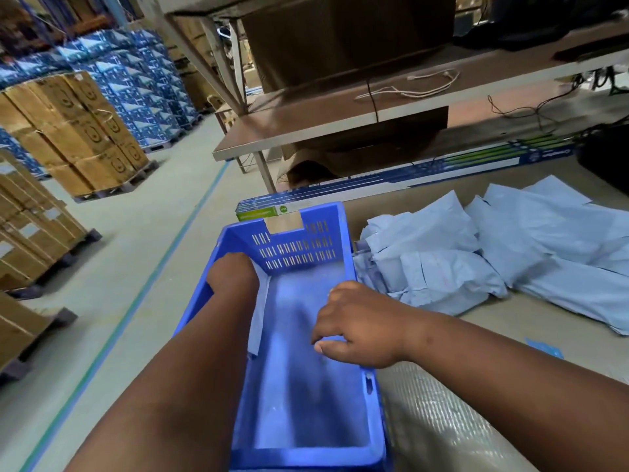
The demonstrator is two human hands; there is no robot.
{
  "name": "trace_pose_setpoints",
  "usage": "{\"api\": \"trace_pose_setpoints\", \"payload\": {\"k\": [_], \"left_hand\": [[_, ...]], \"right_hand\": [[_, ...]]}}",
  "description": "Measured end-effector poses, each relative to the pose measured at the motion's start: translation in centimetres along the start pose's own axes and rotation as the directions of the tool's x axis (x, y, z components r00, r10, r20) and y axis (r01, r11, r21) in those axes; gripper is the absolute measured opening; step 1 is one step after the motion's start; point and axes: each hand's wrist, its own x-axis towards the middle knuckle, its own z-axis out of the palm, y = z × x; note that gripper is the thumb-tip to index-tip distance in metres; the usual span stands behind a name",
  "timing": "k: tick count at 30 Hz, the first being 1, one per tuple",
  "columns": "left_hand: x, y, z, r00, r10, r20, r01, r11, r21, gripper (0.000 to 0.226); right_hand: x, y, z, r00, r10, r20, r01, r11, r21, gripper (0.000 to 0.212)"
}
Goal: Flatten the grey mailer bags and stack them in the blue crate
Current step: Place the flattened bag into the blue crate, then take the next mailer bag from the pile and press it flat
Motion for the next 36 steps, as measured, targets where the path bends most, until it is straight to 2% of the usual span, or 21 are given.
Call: {"api": "trace_pose_setpoints", "payload": {"k": [5,8,13,14,16,18,22,26,30,33,36], "left_hand": [[-2.1,-0.6,-2.6,0.999,-0.026,-0.018,0.027,0.998,0.048,0.036],[-3.8,-0.1,-4.7,1.000,-0.023,-0.015,0.023,1.000,-0.019,0.031],[-7.8,3.1,-9.4,0.990,0.060,-0.131,-0.088,0.972,-0.220,0.003],[-8.7,4.2,-10.5,0.984,0.074,-0.164,-0.113,0.963,-0.244,0.007],[-10.4,6.7,-12.5,0.965,0.122,-0.231,-0.181,0.949,-0.257,0.016],[-11.9,9.4,-14.2,0.945,0.178,-0.276,-0.252,0.931,-0.264,0.016],[-15.1,16.1,-16.1,0.895,0.308,-0.322,-0.389,0.893,-0.227,0.020],[-18.7,23.2,-16.1,0.834,0.451,-0.316,-0.516,0.842,-0.160,0.023],[-21.8,30.2,-14.0,0.769,0.593,-0.238,-0.629,0.769,-0.118,0.017],[-24.0,35.0,-11.9,0.712,0.683,-0.163,-0.702,0.698,-0.140,0.024],[-26.7,38.5,-10.5,0.636,0.759,-0.138,-0.772,0.625,-0.116,0.023]], "right_hand": [[0.0,0.0,-0.2,1.000,-0.016,0.010,0.017,0.997,-0.072,0.052],[0.2,0.2,-0.4,1.000,-0.020,0.022,0.023,0.993,-0.120,0.054],[-1.6,1.3,-2.7,0.999,0.048,0.020,-0.046,0.996,-0.075,0.082],[-2.3,1.9,-3.3,0.998,0.066,0.008,-0.065,0.995,-0.076,0.083],[-4.1,3.7,-4.2,0.995,0.101,-0.017,-0.103,0.989,-0.102,0.076],[-6.2,5.7,-5.0,0.990,0.138,-0.029,-0.141,0.979,-0.144,0.069],[-11.5,9.9,-6.0,0.970,0.241,-0.010,-0.239,0.952,-0.194,0.070],[-17.6,13.7,-5.8,0.927,0.373,0.045,-0.357,0.911,-0.204,0.077],[-24.2,17.2,-4.5,0.865,0.497,0.068,-0.480,0.859,-0.177,0.080],[-29.2,20.1,-2.5,0.805,0.589,0.071,-0.572,0.803,-0.168,0.059],[-33.5,22.2,-0.9,0.706,0.704,0.076,-0.689,0.707,-0.159,0.052]]}}
